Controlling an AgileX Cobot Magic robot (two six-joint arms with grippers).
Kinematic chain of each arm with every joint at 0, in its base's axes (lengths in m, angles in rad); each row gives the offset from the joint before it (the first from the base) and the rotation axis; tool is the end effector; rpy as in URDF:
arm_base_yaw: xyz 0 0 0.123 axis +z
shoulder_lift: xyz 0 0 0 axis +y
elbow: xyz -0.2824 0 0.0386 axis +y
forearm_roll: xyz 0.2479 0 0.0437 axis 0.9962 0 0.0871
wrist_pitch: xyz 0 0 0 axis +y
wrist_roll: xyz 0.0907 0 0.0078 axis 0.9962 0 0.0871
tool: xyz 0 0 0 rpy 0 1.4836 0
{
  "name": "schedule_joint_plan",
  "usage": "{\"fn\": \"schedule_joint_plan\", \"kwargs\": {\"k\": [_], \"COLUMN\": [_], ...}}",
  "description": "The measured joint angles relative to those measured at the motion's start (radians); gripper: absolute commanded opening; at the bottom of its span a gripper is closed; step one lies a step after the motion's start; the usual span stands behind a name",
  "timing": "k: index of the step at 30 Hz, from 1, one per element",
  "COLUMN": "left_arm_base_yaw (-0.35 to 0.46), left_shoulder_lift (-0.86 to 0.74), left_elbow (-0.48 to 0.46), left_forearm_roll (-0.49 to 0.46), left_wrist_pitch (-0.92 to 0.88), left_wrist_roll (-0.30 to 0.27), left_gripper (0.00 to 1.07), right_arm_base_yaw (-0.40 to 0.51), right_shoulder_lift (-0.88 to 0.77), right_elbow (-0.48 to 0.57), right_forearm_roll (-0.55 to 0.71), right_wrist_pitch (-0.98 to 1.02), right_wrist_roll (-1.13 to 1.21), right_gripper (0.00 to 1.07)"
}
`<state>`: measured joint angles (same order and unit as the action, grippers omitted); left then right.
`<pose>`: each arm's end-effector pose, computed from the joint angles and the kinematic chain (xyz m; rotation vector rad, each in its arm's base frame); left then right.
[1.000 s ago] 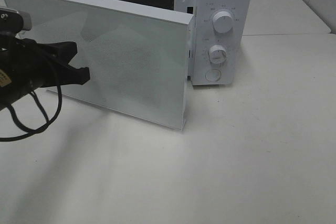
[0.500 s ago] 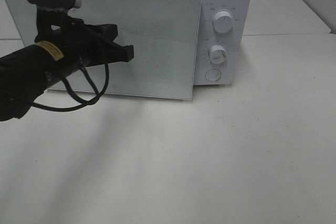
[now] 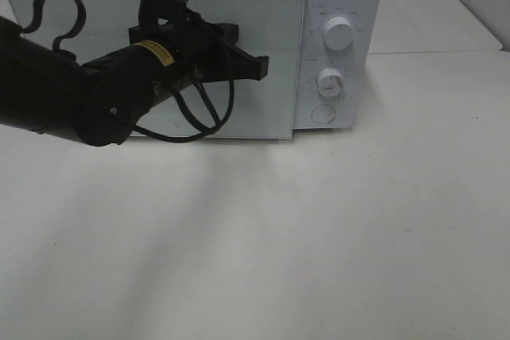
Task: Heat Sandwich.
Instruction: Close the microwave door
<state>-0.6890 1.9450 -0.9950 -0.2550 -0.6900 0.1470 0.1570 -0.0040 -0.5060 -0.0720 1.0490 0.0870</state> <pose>0.3235 -0.2476 0.1785 0.4425 1.7180 -0.3963 -0.0048 -0.0065 0.2799 -0.0675 2.0201 0.0689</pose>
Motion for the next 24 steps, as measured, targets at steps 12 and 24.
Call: {"fn": "schedule_joint_plan", "kwargs": {"k": [12,24], "left_arm_base_yaw": [-0.019,-0.017], "left_shoulder_lift": [0.068,0.089], "left_elbow": [-0.117,-0.144], "left_forearm_roll": [-0.038,-0.058], "left_wrist_pitch": [0.085,0.086], "left_wrist_roll": [0.077,0.087], "left_gripper": [0.00,0.00], "right_arm_base_yaw": [0.000,0.000], "right_shoulder_lift": [0.000,0.000], "right_elbow": [0.000,0.000], "right_forearm_roll": [0.000,0.001], "right_wrist_pitch": [0.000,0.000], "right_wrist_roll": [0.000,0.000], "right_gripper": [0.75,0.75]}}
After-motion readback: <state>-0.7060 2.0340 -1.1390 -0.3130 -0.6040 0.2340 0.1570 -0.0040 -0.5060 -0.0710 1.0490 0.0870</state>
